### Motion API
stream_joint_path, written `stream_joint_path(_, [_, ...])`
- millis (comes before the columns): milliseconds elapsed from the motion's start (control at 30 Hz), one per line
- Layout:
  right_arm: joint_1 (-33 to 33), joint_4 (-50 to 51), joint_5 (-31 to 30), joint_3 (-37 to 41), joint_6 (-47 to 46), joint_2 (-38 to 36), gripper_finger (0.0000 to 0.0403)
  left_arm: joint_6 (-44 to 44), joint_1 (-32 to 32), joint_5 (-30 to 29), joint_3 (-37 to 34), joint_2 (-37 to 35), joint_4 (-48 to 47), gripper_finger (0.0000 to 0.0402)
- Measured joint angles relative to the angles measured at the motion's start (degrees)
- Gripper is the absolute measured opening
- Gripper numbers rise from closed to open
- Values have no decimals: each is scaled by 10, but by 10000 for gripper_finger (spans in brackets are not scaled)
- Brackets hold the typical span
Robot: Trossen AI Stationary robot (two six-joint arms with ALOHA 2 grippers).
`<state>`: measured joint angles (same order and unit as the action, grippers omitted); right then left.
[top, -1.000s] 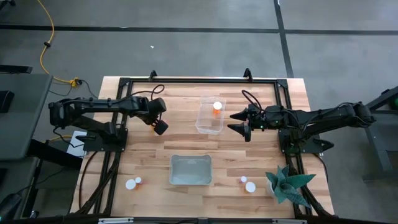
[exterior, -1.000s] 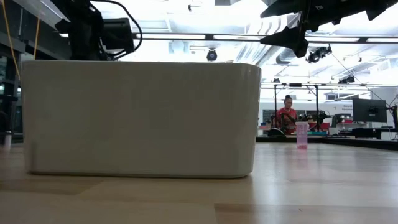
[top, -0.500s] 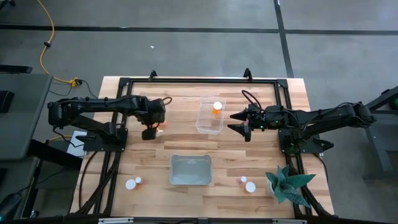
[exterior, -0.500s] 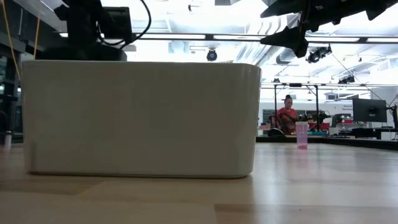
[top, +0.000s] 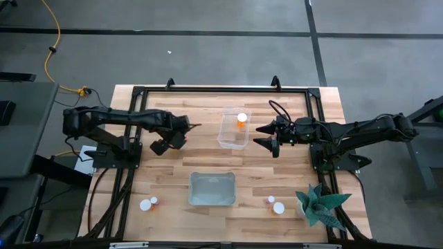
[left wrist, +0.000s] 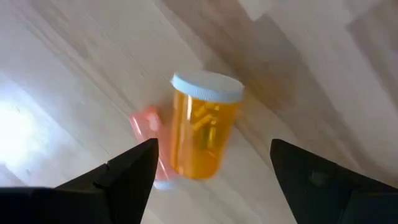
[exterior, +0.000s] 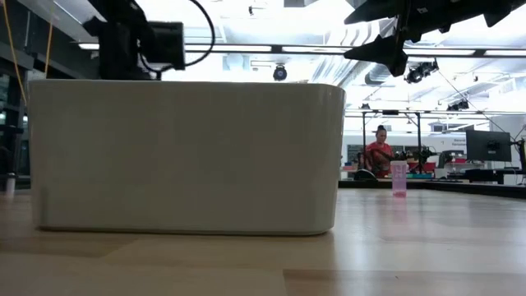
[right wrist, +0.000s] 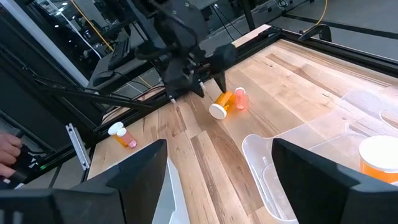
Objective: Pick and place medicine bottles into bin by pill shape (circle, oval)
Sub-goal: Put the top left orange pill bottle into the transparent bin
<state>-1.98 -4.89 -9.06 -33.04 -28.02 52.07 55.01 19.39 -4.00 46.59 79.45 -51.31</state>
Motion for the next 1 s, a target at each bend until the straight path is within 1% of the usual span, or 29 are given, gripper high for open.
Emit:
stream_joint_path(167, [0, 0, 0, 0, 0, 0, 281, 8, 1, -31, 0, 54, 60, 298])
stream_joint_path(367, [0, 0, 0, 0, -3, 0, 281, -32, 1, -26, 0, 105, 53, 298])
stream_joint_path(467, [0, 0, 0, 0, -4, 0, 281, -41, 0, -25, 0, 122, 54, 291])
stream_joint_path(600, [0, 0, 0, 0, -4, 0, 281, -60, 0, -27, 0, 127, 56, 267])
stream_joint_path(867, [0, 1, 0, 0, -2, 0, 281, -90, 0, -27, 0, 104, 59, 194])
stream_joint_path(1000, [0, 2, 0, 0, -2, 0, 281, -104, 0, -25, 0, 93, 60, 174])
